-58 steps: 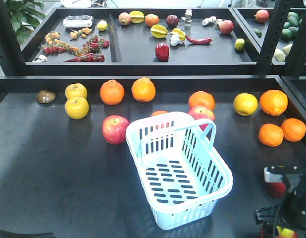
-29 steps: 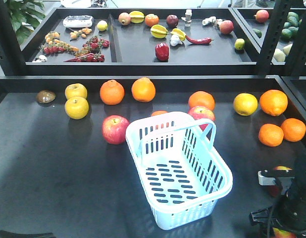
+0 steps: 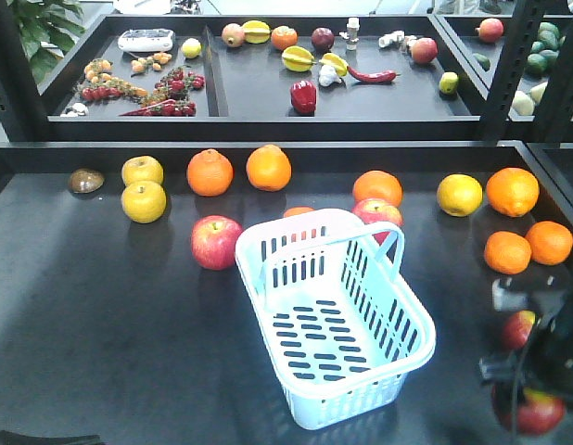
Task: Pick three apples into basket with both arms
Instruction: 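Close the right gripper on the red apple and lift it, then carry the apple over the basket and release it inside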
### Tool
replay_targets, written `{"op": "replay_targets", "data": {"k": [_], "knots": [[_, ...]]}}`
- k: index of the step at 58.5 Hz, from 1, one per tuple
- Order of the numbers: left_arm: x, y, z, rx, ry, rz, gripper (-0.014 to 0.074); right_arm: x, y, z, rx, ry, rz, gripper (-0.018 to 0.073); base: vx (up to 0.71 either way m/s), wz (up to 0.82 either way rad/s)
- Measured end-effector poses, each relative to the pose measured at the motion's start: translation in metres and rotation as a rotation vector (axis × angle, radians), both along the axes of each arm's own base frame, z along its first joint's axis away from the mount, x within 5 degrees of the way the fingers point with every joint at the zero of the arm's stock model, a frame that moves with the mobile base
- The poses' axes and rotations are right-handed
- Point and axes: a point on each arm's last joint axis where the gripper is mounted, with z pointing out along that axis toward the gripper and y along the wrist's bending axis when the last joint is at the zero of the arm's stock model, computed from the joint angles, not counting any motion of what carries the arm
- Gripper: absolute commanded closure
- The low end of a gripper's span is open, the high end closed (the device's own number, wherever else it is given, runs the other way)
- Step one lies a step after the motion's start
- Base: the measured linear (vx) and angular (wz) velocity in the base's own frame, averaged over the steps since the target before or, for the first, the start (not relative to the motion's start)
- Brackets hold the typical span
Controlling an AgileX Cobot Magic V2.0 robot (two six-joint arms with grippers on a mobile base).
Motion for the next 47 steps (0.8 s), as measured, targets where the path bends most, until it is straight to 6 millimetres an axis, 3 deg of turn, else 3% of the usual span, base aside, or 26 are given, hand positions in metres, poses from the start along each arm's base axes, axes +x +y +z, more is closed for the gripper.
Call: {"op": "replay_targets", "data": {"k": [14, 19, 24, 30, 39, 47], "knots": [[0.0, 0.0, 0.0, 0.0, 0.0, 0.0, 0.0602, -0.018, 0.007, 0.081, 0.08, -0.224, 0.054, 0.0566, 0.0, 0.0], [0.0, 0.0, 0.0, 0.0, 0.0, 0.0, 0.0602, -0.028, 0.02, 0.106, 0.165, -0.324, 0.121, 0.0564, 0.0, 0.0], [0.0, 0.0, 0.0, 0.0, 0.0, 0.0, 0.0602, -0.033, 0.039, 0.12, 0.273, -0.401, 0.192, 0.0564, 0.0, 0.0], [0.0, 0.0, 0.0, 0.0, 0.0, 0.0, 0.0602, -0.031, 0.064, 0.123, 0.366, -0.461, 0.287, 0.0561, 0.0, 0.0], [0.0, 0.0, 0.0, 0.0, 0.0, 0.0, 0.0602, -0.014, 0.09, 0.107, 0.409, -0.479, 0.345, 0.0519, 0.0, 0.0], [0.0, 0.0, 0.0, 0.0, 0.0, 0.0, 0.0602, 0.009, 0.096, 0.08, 0.387, -0.437, 0.337, 0.0362, 0.0, 0.0]]}}
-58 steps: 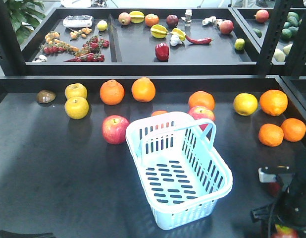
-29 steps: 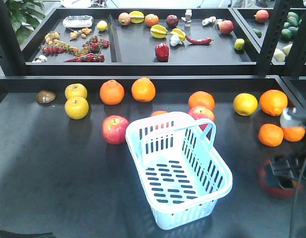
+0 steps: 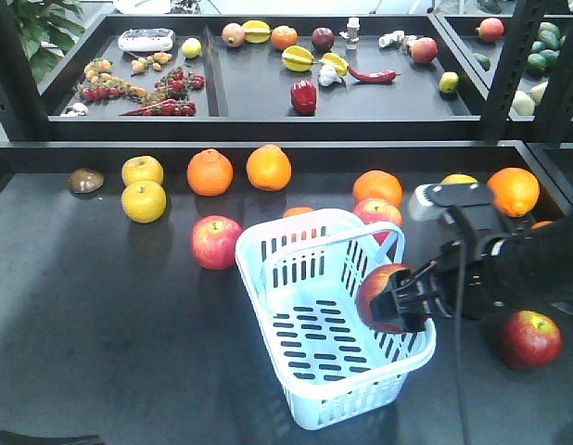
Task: Pick three apples into basket with both arms
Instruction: 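Carry the apple over the basket and release it inside, then move the right gripper to the red apple near the table edge and grasp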
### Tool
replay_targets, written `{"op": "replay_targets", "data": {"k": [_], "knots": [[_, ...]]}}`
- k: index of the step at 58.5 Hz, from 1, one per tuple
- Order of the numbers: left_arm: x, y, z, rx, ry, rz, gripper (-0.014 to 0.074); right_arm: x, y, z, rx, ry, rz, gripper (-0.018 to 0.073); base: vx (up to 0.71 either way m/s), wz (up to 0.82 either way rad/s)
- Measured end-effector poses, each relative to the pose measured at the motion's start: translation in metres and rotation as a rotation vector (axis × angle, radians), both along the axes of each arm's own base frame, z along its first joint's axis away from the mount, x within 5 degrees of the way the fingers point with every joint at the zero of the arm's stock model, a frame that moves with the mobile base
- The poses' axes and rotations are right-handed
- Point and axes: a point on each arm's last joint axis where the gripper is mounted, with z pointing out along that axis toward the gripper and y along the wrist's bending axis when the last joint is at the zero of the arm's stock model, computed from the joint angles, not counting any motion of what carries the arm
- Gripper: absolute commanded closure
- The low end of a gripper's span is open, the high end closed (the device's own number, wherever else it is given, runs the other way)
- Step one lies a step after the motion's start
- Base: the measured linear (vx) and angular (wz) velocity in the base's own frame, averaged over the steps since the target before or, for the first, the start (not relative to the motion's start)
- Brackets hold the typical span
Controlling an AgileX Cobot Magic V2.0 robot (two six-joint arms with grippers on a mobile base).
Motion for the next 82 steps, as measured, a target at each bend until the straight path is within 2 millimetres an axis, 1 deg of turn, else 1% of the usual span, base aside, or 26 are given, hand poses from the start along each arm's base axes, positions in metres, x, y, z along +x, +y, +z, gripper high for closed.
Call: {"op": "replay_targets", "data": {"k": [3, 5, 8, 11, 17, 22, 29, 34, 37, 44, 45, 47, 51, 55, 60, 65, 69, 72, 75, 78, 82], "knots": [[0.0, 0.0, 0.0, 0.0, 0.0, 0.0, 0.0602, 0.008, 0.002, -0.006, -0.011, 0.015, 0.015, 0.027, 0.0, 0.0], [0.0, 0.0, 0.0, 0.0, 0.0, 0.0, 0.0602, 0.012, 0.004, -0.007, -0.015, 0.015, 0.024, 0.0214, 0.0, 0.0], [0.0, 0.0, 0.0, 0.0, 0.0, 0.0, 0.0602, 0.02, 0.006, -0.009, -0.015, 0.021, 0.038, 0.0105, 0.0, 0.0], [0.0, 0.0, 0.0, 0.0, 0.0, 0.0, 0.0602, 0.027, 0.009, -0.008, -0.014, 0.018, 0.049, 0.0025, 0.0, 0.0], [0.0, 0.0, 0.0, 0.0, 0.0, 0.0, 0.0602, 0.036, 0.012, -0.007, -0.009, 0.027, 0.066, -0.0076, 0.0, 0.0], [0.0, 0.0, 0.0, 0.0, 0.0, 0.0, 0.0602, 0.039, 0.014, -0.007, -0.006, 0.048, 0.077, -0.0089, 0.0, 0.0], [0.0, 0.0, 0.0, 0.0, 0.0, 0.0, 0.0602, 0.038, 0.014, -0.008, -0.009, 0.067, 0.087, -0.0048, 0.0, 0.0], [0.0, 0.0, 0.0, 0.0, 0.0, 0.0, 0.0602, 0.037, 0.014, -0.009, -0.021, 0.077, 0.098, 0.0028, 0.0, 0.0], [0.0, 0.0, 0.0, 0.0, 0.0, 0.0, 0.0602, 0.036, 0.013, -0.008, -0.033, 0.081, 0.109, 0.0096, 0.0, 0.0], [0.0, 0.0, 0.0, 0.0, 0.0, 0.0, 0.0602, 0.029, 0.008, 0.001, -0.064, 0.079, 0.112, 0.0324, 0.0, 0.0], [0.0, 0.0, 0.0, 0.0, 0.0, 0.0, 0.0602, 0.028, 0.006, 0.004, -0.071, 0.074, 0.109, 0.0354, 0.0, 0.0], [0.0, 0.0, 0.0, 0.0, 0.0, 0.0, 0.0602, 0.026, 0.002, 0.007, -0.084, 0.072, 0.094, 0.0447, 0.0, 0.0], [0.0, 0.0, 0.0, 0.0, 0.0, 0.0, 0.0602, 0.021, -0.01, 0.018, -0.11, 0.061, 0.039, 0.0578, 0.0, 0.0], [0.0, 0.0, 0.0, 0.0, 0.0, 0.0, 0.0602, 0.017, -0.023, 0.028, -0.133, 0.045, -0.024, 0.0573, 0.0, 0.0], [0.0, 0.0, 0.0, 0.0, 0.0, 0.0, 0.0602, 0.012, -0.045, 0.041, -0.161, 0.014, -0.124, 0.0569, 0.0, 0.0], [0.0, 0.0, 0.0, 0.0, 0.0, 0.0, 0.0602, 0.012, -0.069, 0.045, -0.192, 0.009, -0.232, 0.0568, 0.0, 0.0], [0.0, 0.0, 0.0, 0.0, 0.0, 0.0, 0.0602, 0.013, -0.09, 0.044, -0.208, 0.023, -0.315, 0.0564, 0.0, 0.0], [0.0, 0.0, 0.0, 0.0, 0.0, 0.0, 0.0602, 0.016, -0.109, 0.039, -0.215, 0.044, -0.38, 0.0558, 0.0, 0.0], [0.0, 0.0, 0.0, 0.0, 0.0, 0.0, 0.0602, 0.019, -0.123, 0.035, -0.219, 0.065, -0.42, 0.0544, 0.0, 0.0], [0.0, 0.0, 0.0, -0.001, 0.0, 0.0, 0.0602, 0.024, -0.138, 0.029, -0.223, 0.091, -0.458, 0.0515, 0.0, 0.0], [0.0, 0.0, 0.0, -0.001, 0.0, 0.0, 0.0602, 0.034, -0.157, 0.02, -0.222, 0.136, -0.492, 0.0446, 0.0, 0.0]]}}
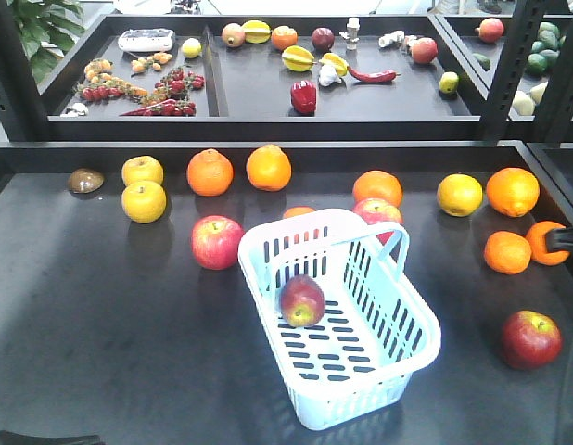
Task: Pick three apples into basket with both arms
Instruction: 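Move the right gripper to the red apple near the table edge and grasp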
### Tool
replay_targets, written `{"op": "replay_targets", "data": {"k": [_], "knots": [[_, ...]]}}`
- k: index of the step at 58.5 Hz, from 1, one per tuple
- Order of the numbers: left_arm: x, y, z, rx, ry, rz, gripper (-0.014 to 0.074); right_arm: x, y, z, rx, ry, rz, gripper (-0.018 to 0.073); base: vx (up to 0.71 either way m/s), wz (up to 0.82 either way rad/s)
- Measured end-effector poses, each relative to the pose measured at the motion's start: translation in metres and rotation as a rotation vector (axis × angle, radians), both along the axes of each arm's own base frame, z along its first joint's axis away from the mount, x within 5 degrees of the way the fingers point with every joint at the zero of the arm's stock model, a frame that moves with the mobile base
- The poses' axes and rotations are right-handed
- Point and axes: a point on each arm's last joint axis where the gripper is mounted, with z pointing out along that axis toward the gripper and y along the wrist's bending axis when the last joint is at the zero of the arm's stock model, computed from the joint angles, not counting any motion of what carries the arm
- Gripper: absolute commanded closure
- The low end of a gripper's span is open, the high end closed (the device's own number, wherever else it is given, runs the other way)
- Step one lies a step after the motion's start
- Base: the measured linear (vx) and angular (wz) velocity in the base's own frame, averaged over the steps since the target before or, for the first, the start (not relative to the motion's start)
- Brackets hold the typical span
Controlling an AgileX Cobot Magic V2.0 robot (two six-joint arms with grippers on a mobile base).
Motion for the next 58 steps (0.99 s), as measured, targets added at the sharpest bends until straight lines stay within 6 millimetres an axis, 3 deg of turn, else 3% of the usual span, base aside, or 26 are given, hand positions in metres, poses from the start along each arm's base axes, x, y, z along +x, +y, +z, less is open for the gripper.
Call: {"op": "replay_targets", "data": {"k": [5, 16, 23, 42, 58], "knots": [[0.0, 0.0, 0.0, 0.0, 0.0, 0.0, 0.0602, 0.014, -0.015, -0.009, 0.032, 0.058, -0.008, 0.032, 0.0, 0.0], [0.0, 0.0, 0.0, 0.0, 0.0, 0.0, 0.0602, 0.046, -0.025, -0.031, 0.106, 0.148, 0.0, 0.0004, 0.0, 0.0], [0.0, 0.0, 0.0, 0.0, 0.0, 0.0, 0.0602, 0.062, -0.029, -0.051, 0.119, 0.194, 0.001, -0.0117, 0.0, 0.0], [0.0, 0.0, 0.0, 0.0, 0.0, 0.0, 0.0602, 0.088, -0.039, -0.104, 0.136, 0.271, -0.053, -0.0074, 0.0, 0.0], [0.0, 0.0, 0.0, 0.0, 0.0, 0.0, 0.0602, 0.096, -0.041, -0.138, 0.156, 0.343, -0.058, -0.0027, 0.0, 0.0]]}}
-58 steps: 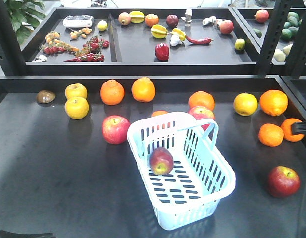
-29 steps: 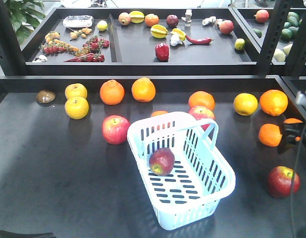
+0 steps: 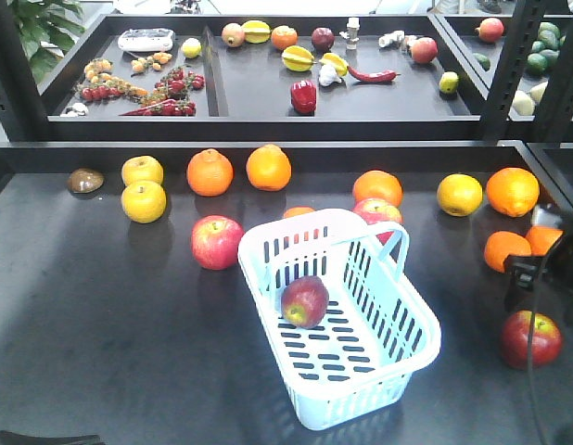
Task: Pick three apples into basket with both arms
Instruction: 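Move the right gripper to the red apple near the table edge and grasp, then carry the second apple over the basket and release it inside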
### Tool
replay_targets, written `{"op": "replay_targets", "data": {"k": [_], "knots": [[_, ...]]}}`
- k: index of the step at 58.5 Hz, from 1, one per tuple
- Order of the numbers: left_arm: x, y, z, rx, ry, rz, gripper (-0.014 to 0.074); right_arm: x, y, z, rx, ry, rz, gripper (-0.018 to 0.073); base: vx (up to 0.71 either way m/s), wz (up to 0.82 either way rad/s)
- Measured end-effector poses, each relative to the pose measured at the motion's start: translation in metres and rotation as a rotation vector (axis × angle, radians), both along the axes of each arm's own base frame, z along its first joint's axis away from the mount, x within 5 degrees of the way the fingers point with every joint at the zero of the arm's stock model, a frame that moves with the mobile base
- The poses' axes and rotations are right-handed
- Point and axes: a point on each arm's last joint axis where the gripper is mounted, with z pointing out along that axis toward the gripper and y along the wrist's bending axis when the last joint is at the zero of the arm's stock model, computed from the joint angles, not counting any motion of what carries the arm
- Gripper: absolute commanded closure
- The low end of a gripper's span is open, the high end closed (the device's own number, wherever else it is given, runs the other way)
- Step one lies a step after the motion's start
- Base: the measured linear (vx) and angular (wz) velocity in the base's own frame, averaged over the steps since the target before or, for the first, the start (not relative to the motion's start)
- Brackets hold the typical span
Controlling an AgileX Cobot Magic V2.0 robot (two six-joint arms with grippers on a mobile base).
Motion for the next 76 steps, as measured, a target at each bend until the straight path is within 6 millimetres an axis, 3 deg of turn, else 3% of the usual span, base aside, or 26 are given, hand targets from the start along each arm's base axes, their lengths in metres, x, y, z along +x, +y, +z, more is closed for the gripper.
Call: {"op": "replay_targets", "data": {"k": [13, 23, 42, 46, 50, 64, 71, 76], "knots": [[0.0, 0.0, 0.0, 0.0, 0.0, 0.0, 0.0602, -0.001, 0.0, -0.028, 0.017, 0.068, 0.003, -0.0018, 0.0, 0.0], [0.0, 0.0, 0.0, 0.0, 0.0, 0.0, 0.0602, -0.001, 0.0, -0.031, 0.026, 0.087, 0.0, 0.0048, 0.0, 0.0], [0.0, 0.0, 0.0, 0.0, 0.0, 0.0, 0.0602, -0.007, 0.005, -0.023, 0.071, 0.141, 0.014, 0.0508, 0.0, 0.0], [0.0, 0.0, 0.0, 0.0, 0.0, 0.0, 0.0602, -0.008, 0.006, -0.011, 0.08, 0.125, 0.029, 0.0575, 0.0, 0.0], [0.0, 0.0, 0.0, 0.0, 0.0, 0.0, 0.0602, -0.009, 0.007, 0.009, 0.074, 0.084, 0.035, 0.0571, 0.0, 0.0], [0.0, 0.0, 0.0, 0.0, 0.0, 0.0, 0.0602, -0.025, 0.02, 0.102, 0.094, -0.125, 0.057, 0.0563, 0.0, 0.0], [0.0, 0.0, 0.0, 0.0, 0.0, 0.0, 0.0602, -0.039, 0.038, 0.147, 0.099, -0.237, 0.088, 0.0561, 0.0, 0.0], [0.0, 0.0, 0.0, 0.0, 0.0, 0.0, 0.0602, -0.05, 0.064, 0.174, 0.098, -0.292, 0.162, 0.0559, 0.0, 0.0]]}}
